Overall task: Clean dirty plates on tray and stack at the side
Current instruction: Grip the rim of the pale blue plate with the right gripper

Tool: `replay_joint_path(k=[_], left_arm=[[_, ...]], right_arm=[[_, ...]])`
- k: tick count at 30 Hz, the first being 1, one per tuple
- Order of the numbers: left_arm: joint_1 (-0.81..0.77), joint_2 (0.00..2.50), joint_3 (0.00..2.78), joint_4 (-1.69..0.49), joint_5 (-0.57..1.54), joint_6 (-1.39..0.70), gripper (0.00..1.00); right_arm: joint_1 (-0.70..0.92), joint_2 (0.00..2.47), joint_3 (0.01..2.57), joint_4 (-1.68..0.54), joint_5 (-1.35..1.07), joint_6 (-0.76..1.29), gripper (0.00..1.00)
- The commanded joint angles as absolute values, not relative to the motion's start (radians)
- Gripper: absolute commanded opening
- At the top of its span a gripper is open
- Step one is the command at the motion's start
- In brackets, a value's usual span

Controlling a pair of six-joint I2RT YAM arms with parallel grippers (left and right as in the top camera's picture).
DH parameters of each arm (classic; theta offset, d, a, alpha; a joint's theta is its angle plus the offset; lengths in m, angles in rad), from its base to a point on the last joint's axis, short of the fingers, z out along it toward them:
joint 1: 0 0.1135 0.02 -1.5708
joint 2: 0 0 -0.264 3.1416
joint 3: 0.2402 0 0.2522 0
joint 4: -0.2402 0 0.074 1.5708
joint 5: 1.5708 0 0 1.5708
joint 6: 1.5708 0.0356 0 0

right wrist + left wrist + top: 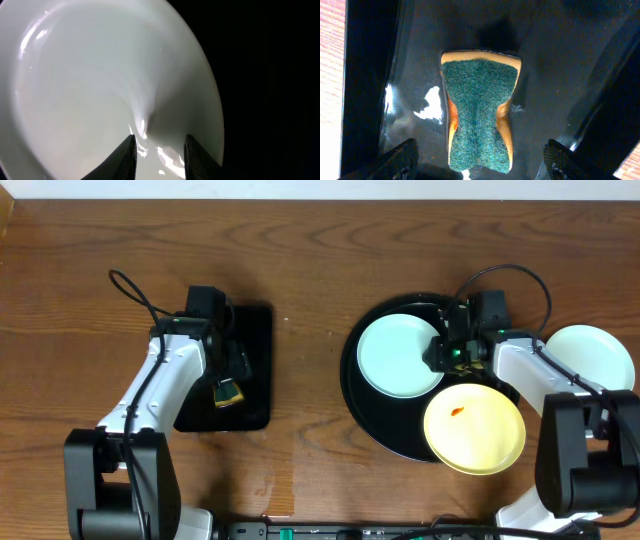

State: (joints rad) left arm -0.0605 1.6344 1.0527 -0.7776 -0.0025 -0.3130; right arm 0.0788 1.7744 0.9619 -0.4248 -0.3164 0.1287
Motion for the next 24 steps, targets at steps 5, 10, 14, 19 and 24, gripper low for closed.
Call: replay_joint_path(k=[5,10,14,19,24], left_arm=[[-0.056,1.641,1.048,-0.779,-0.007,-0.307,0.82],[-0.056,1.641,1.048,-0.779,-0.007,-0.307,0.82],[-0.056,1.641,1.048,-0.779,-0.007,-0.307,0.82],[-0.056,1.641,1.048,-0.779,-0.007,-0.307,0.82],[-0.056,1.641,1.048,-0.779,-0.007,-0.307,0.82]], right_arm=[[0.023,1.658,0.97,-0.498,-0.278,0.112,0.31],[0.014,1.699,0.96,-0.524,-0.23,0.111,0.31],[0.015,1.757,0.959,-0.516,-0.276,0.113,0.3],[0.016,1.808,0.959,-0.488,-0.314,0.12,0.16],[0.016,1.804,0.97,-0.437,-0.233,0.179,0.01]])
